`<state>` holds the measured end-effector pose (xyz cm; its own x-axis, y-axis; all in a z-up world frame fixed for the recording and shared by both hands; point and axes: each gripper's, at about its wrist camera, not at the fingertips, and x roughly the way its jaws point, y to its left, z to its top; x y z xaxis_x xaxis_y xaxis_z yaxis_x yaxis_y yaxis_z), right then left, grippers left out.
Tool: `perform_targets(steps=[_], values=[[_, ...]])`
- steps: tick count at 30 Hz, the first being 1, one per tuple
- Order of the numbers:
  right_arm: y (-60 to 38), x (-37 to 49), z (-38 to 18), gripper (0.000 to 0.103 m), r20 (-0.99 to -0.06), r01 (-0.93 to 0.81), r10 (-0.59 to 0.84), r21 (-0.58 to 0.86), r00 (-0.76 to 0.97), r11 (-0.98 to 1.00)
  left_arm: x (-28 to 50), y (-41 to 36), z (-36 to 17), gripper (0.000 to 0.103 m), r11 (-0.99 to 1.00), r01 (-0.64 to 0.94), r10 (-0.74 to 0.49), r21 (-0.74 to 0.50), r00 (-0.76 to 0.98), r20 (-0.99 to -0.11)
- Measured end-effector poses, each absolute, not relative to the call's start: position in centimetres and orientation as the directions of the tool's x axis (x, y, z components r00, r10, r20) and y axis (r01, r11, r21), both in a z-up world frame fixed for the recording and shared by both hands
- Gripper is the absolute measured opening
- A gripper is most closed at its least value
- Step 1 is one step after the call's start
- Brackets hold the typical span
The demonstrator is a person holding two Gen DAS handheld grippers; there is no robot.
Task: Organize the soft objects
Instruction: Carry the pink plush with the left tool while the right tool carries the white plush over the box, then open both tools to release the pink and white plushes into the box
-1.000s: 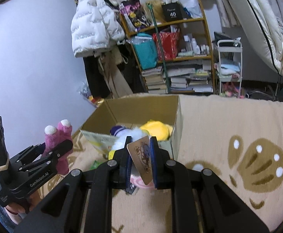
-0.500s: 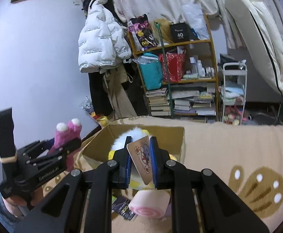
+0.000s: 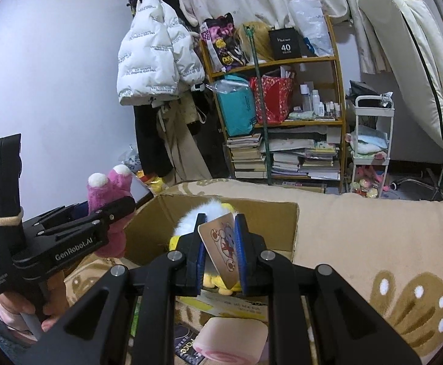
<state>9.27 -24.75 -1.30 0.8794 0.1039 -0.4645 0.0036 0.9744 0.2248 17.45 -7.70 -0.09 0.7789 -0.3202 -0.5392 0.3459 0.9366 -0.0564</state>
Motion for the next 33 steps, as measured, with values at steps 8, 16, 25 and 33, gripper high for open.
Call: perform_targets(steps=[8,16,25,33], values=[[-24.7,10.9,-3.2,0.019,-0.518,0.02,0.083,0.189,0.852,0.982,19.1,-8.0,-1.7,0.051,0.935,0.346,-0.321,-0.074,0.742,-0.588],[-25.0,11.6,-4.4,0.021,-0.566,0.029,0.086,0.191,0.82,0.981,19.1,-7.8,-2.4,0.065,0.949,0.312,-0.271,-0.039,0.748,-0.606],[-25.3,11.6,-4.8,0.022,-0.578,0.025,0.098,0.202,0.81,0.979,18.0,-7.5,-2.1,0.086,0.956,0.294,-0.222,0.022,0.766,-0.604],[-25.1,10.8,-4.3,0.024,-0.558,0.021,0.098,0.203,0.824,0.979,16.4,-6.4,-1.3,0.096,0.956,0.283,-0.184,0.074,0.779,-0.599]])
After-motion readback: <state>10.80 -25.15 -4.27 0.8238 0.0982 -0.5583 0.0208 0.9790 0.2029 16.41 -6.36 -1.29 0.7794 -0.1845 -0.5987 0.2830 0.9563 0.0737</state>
